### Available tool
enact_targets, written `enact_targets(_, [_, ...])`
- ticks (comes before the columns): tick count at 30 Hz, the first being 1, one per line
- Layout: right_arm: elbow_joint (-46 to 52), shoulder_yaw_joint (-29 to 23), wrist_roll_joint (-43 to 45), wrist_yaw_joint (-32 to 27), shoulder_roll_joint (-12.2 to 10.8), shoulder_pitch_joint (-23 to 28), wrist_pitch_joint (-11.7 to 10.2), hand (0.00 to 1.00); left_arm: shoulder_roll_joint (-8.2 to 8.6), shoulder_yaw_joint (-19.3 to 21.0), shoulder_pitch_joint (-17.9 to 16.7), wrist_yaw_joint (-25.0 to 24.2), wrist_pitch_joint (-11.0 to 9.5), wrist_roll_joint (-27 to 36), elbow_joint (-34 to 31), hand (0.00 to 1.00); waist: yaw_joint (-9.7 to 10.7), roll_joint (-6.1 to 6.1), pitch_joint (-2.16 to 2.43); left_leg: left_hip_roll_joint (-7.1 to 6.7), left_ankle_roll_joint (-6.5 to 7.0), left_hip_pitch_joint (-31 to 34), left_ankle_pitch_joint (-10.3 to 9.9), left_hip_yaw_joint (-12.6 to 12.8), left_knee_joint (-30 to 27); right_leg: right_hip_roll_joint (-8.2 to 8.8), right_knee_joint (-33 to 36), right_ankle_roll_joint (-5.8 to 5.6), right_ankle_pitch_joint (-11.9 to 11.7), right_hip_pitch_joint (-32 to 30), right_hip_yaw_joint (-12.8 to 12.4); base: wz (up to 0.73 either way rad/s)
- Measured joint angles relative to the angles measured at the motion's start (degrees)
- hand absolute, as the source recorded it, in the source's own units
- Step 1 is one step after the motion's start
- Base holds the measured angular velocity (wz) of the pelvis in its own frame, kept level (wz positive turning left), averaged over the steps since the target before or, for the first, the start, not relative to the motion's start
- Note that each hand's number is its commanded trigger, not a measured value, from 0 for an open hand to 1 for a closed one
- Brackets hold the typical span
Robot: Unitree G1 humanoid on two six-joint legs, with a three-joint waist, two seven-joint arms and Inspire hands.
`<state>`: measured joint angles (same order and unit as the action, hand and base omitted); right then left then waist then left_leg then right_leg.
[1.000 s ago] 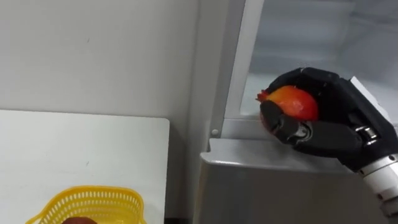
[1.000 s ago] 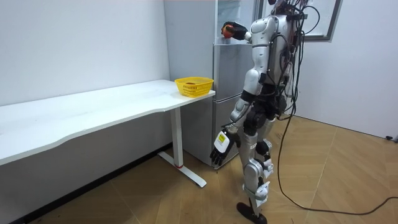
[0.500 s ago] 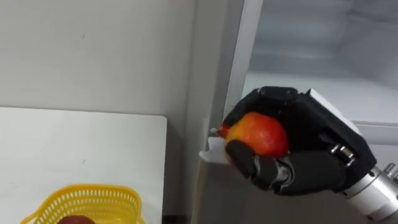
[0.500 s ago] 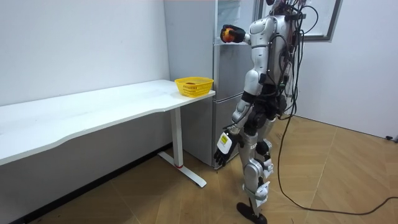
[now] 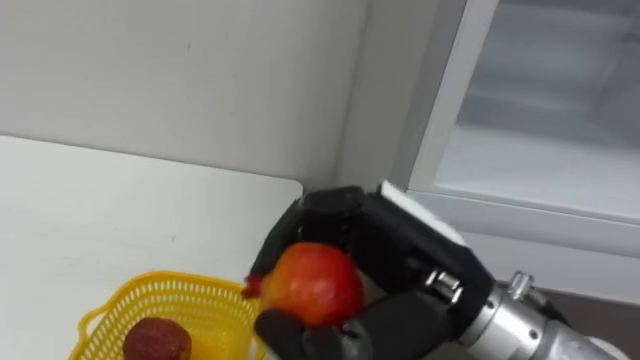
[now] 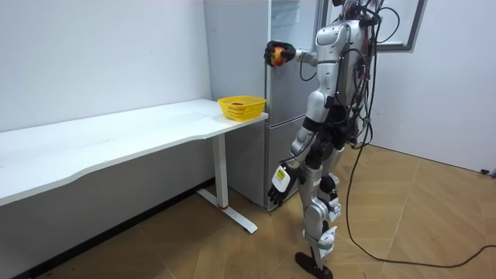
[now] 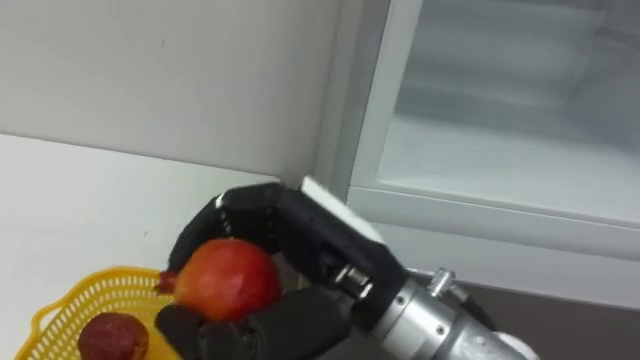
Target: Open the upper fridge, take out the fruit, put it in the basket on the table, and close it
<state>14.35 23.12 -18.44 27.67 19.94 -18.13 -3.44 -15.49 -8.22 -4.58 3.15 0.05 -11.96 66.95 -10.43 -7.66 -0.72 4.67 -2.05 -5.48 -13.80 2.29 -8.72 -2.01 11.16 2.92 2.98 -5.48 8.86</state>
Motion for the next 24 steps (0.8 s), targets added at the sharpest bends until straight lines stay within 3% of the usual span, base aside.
enact_targets(5, [-3.3, 2.6, 9.7, 1.3, -1.9, -1.6, 2.1, 1.0, -0.27, 0.3, 0.7, -0.3, 0.2, 0.1, -0.2, 0.0, -1.6, -0.67, 0.3, -0.18, 0.02, 1.6, 0.0, -2.5, -0.7, 0.61, -0.6, -0.05, 0.1, 0.0, 2.3, 0.24])
enact_targets(11, [-6.5, 2.8, 14.4, 1.2, -3.4, -4.4, 3.1, 1.0, -0.4, 0.2, 1.5, -1.0, 1.4, 1.2, 0.0, 0.0, -4.4, -1.16, -0.08, -0.3, 0.12, 2.1, 0.0, -3.1, -0.9, 0.86, -0.5, -0.16, 0.2, -0.1, 2.9, 0.06])
enact_targets(16, [-10.9, 5.1, 19.9, 1.2, -6.8, -8.0, 4.9, 1.0, -0.45, 0.2, 2.1, -0.6, 2.5, 1.2, 0.0, 0.0, -5.7, -1.58, -0.25, -0.34, 0.12, 2.4, 0.0, -3.1, -0.8, 0.87, -0.5, -0.17, 0.2, -0.4, 2.9, 0.0])
enact_targets(24, [-13.5, 5.0, 26.6, -4.4, -8.6, -10.2, 4.8, 1.0, 0.35, 0.1, 3.2, 0.7, 2.5, 1.2, 0.5, 0.0, -7.1, -1.62, -0.25, -0.3, 0.11, 3.0, 0.0, -4.2, -0.9, 0.99, -0.6, -0.14, 0.2, -0.5, 4.1, 0.07])
